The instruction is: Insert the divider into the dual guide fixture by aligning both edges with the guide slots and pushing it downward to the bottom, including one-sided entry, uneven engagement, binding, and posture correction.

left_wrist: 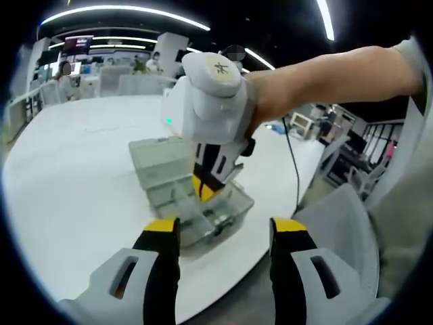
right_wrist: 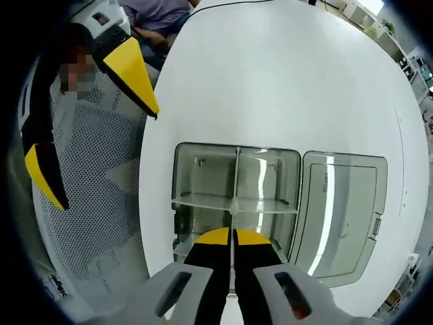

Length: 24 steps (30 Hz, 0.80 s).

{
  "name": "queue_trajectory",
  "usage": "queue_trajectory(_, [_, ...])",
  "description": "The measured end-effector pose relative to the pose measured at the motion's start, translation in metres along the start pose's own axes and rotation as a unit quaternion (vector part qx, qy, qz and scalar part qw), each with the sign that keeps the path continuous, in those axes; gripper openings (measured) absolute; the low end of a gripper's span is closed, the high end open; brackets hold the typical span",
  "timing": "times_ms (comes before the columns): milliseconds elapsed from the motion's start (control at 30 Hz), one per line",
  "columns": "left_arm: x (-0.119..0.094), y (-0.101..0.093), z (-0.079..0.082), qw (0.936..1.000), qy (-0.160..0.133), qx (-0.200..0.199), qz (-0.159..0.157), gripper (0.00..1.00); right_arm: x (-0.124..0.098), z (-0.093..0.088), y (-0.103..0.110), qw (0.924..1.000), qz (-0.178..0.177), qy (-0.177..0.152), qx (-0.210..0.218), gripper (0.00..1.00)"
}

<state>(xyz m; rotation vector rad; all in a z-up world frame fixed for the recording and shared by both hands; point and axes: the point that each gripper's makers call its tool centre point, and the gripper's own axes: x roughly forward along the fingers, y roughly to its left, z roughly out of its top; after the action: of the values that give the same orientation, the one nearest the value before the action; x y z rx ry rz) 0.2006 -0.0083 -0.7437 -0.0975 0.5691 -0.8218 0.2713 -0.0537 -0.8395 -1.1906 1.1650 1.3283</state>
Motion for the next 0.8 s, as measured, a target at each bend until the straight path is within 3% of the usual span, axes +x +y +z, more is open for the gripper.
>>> queue_trajectory(800, [-0.0013, 0.0019, -0.0014, 1.0, 0.001, 0.004, 0.001, 0.5, -0.0019, 0.0003, 0.004, 0.9997, -0.012, -0.017, 0.008, 0.0])
